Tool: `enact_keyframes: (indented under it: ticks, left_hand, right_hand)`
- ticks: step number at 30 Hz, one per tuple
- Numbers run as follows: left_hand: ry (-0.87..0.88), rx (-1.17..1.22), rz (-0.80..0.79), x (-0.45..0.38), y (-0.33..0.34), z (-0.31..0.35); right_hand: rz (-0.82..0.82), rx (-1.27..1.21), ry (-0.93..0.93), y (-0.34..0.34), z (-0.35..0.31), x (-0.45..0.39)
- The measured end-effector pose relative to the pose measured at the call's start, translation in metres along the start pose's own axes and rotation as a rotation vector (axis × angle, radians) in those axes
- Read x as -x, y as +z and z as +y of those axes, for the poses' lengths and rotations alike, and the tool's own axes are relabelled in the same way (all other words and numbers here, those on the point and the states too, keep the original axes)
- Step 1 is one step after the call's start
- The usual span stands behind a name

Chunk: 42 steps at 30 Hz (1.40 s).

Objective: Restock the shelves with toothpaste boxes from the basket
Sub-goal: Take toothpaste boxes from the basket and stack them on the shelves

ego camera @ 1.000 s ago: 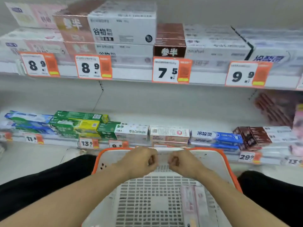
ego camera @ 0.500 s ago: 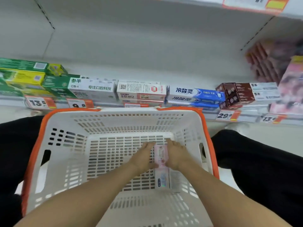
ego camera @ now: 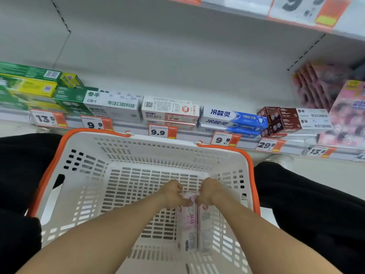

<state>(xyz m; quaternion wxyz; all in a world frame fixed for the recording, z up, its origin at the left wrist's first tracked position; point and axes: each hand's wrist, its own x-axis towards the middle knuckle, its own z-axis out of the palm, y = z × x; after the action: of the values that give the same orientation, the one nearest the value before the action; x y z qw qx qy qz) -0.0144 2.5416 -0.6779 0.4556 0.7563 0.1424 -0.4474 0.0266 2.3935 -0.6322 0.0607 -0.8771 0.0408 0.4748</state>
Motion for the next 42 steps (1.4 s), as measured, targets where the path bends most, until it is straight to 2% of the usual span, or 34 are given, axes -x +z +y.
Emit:
enact_keyframes:
  ticks: [2, 5, 9, 11, 16, 18, 22, 25, 31, 34, 36, 42]
  left_hand:
    - [-0.045, 0.089, -0.058, 0.007, -0.001, -0.003]
    - [-0.035, 0.384, -0.118, 0.023, -0.013, -0.001]
    - [0.114, 0.571, -0.032, 0.044, -0.040, 0.024]
    - [0.150, 0.659, -0.069, 0.055, -0.054, 0.043]
    - [0.233, 0.673, -0.132, 0.096, -0.092, 0.087]
    - [0.301, 0.725, -0.090, 0.119, -0.105, 0.104]
    - [0.411, 0.683, -0.007, 0.165, -0.131, 0.133]
    - [0.452, 0.623, 0.043, 0.195, -0.158, 0.144]
    - [0.551, 0.414, 0.057, 0.256, -0.232, 0.148]
    - [0.547, 0.360, 0.127, 0.277, -0.256, 0.150]
    - [0.577, 0.398, 0.195, 0.287, -0.265, 0.149]
    - [0.718, 0.708, 0.491, 0.311, -0.302, 0.130]
  right_hand:
    - [-0.023, 0.004, -0.027, -0.009, -0.003, 0.007]
    - [-0.014, -0.009, -0.088, -0.042, -0.004, 0.024]
    - [0.055, -0.217, -0.182, -0.096, -0.001, 0.054]
    - [0.017, -0.305, -0.233, -0.121, -0.005, 0.074]
    - [-0.044, -0.630, -0.428, -0.174, -0.018, 0.120]
    - [-0.018, -0.772, -0.500, -0.188, -0.020, 0.130]
    - [0.071, -0.947, -0.603, -0.208, -0.034, 0.148]
    - [0.113, -0.921, -0.686, -0.221, -0.054, 0.165]
    - [0.058, -0.736, -0.931, -0.226, -0.109, 0.208]
    - [0.139, -0.622, -0.985, -0.228, -0.138, 0.226]
    - [0.200, -0.587, -1.010, -0.237, -0.153, 0.237]
    - [0.439, -0.428, -1.058, -0.288, -0.187, 0.280]
